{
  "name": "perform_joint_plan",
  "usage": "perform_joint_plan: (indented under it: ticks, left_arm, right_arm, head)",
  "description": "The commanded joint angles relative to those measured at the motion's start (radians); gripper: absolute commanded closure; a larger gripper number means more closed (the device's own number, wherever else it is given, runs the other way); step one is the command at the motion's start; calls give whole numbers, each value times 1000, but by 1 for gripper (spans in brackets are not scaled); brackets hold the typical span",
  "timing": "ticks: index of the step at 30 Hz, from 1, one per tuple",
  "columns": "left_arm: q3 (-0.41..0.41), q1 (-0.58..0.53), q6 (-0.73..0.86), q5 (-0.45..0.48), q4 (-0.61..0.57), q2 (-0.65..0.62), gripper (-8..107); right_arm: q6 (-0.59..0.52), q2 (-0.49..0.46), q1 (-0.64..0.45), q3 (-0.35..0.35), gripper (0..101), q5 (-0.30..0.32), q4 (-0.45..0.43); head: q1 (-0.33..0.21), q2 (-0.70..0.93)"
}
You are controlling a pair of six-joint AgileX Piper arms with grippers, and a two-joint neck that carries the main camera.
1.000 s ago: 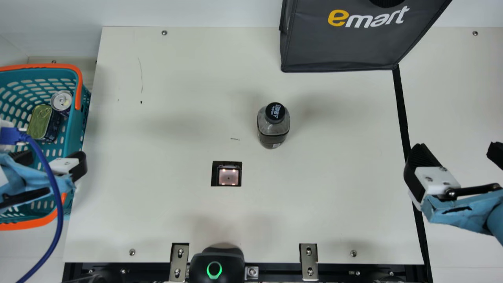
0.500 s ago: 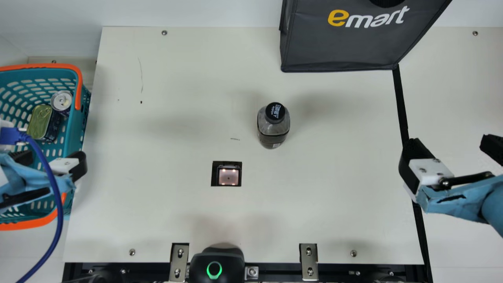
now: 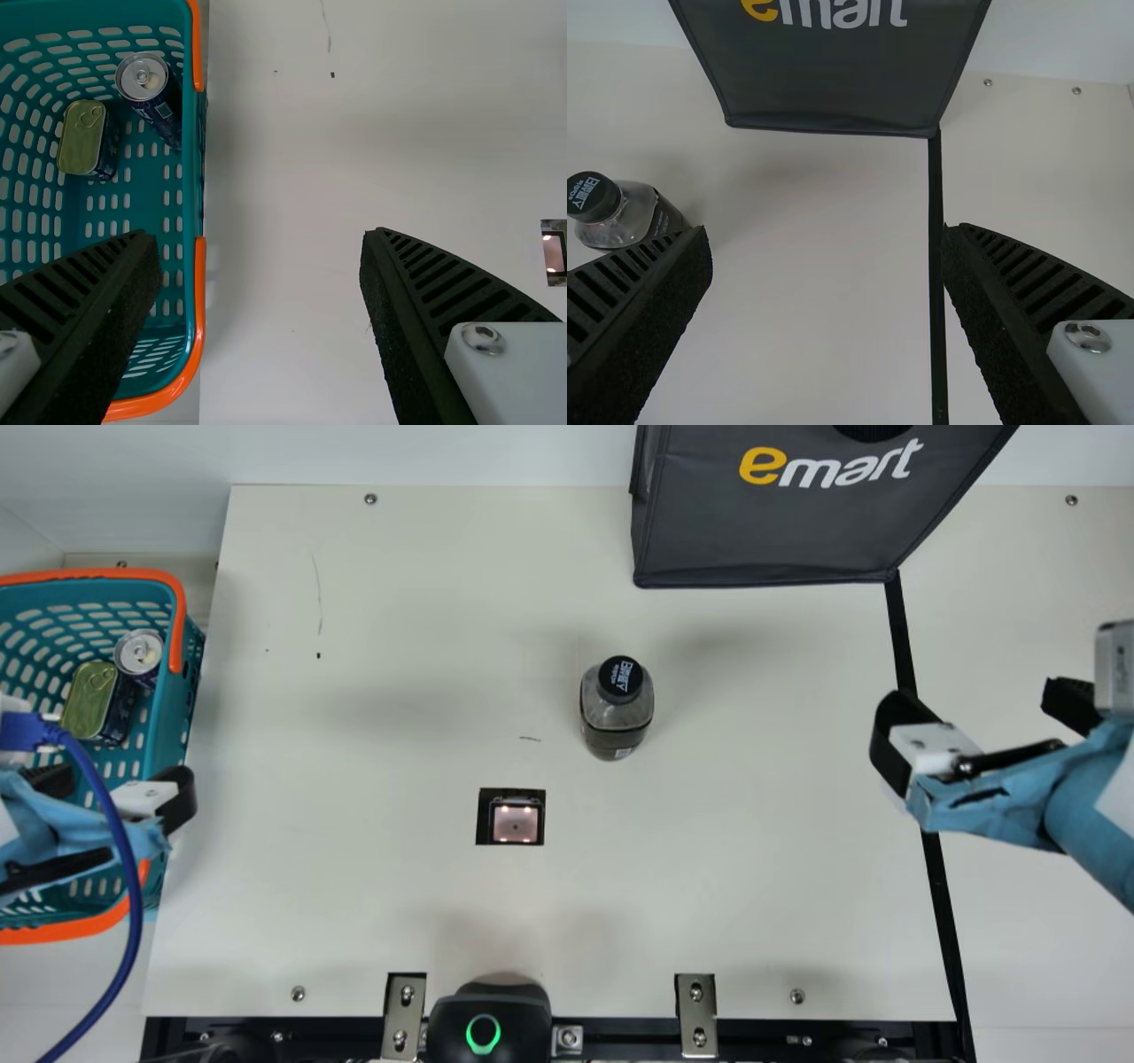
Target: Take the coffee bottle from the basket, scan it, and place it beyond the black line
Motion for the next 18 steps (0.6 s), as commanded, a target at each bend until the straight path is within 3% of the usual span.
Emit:
perform_joint_plan:
  ticks: [1, 18]
  left_arm:
    - [0, 0, 0, 0, 0, 0, 9]
    - [0, 0, 0, 0, 0, 0, 9]
  right_arm:
    - [19, 20, 27, -3, 11, -14, -16]
    - [197, 171, 289, -34, 11, -93, -150]
  head:
    - [-27, 2]
    - [-27, 2]
